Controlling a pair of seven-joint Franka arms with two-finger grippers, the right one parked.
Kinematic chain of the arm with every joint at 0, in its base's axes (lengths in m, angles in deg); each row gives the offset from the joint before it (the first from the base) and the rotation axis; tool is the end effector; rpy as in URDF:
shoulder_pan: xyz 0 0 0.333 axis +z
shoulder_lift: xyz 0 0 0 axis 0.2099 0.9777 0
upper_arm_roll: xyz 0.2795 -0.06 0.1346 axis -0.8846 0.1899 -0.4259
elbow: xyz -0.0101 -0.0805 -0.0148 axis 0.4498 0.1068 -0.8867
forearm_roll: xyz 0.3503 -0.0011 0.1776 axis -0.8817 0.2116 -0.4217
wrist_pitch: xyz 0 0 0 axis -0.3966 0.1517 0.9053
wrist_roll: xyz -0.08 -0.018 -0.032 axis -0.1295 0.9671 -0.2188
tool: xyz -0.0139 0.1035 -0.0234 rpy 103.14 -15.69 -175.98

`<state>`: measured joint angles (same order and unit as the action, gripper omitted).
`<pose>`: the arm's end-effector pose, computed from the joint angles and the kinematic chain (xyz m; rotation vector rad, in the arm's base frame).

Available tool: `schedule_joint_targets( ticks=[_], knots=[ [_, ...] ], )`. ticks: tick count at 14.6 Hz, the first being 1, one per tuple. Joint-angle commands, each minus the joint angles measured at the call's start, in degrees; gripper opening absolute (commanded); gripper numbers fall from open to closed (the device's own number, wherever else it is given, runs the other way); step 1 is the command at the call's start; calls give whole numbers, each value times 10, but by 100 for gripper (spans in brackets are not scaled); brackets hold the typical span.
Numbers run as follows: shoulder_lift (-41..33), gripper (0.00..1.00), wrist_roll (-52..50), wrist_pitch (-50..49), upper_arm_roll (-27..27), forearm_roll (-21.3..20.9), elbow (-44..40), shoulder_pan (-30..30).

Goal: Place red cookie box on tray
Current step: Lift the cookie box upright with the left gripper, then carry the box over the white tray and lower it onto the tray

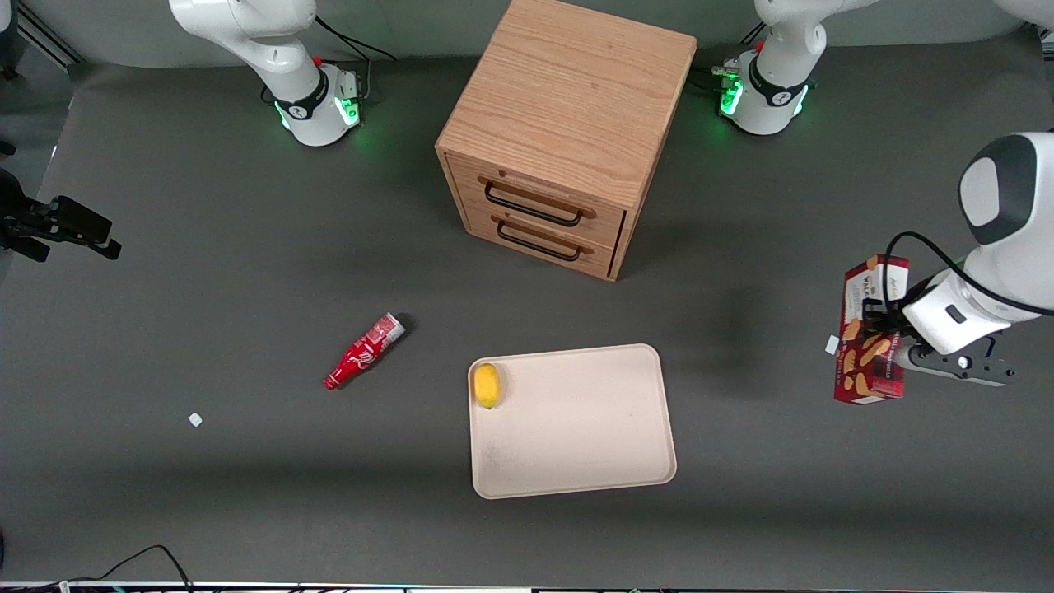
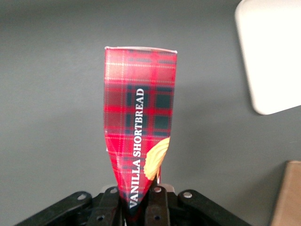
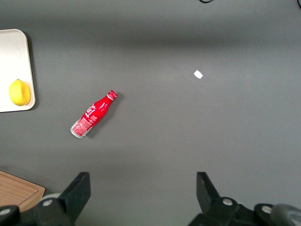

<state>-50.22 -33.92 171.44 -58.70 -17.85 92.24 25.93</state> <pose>0.6302 -0.0440 0.4752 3.0880 -0.2786 -0.0415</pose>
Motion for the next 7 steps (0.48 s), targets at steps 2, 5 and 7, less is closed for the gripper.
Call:
schedule_joint_targets(
  ticks=[2,5,7],
  knots=[
    [69,0,-135,-47,21,4,-126,-65],
    [147,0,-262,-5,36,1,-184,-121],
    [192,0,-294,47,35,-3,-191,-150]
  ],
)
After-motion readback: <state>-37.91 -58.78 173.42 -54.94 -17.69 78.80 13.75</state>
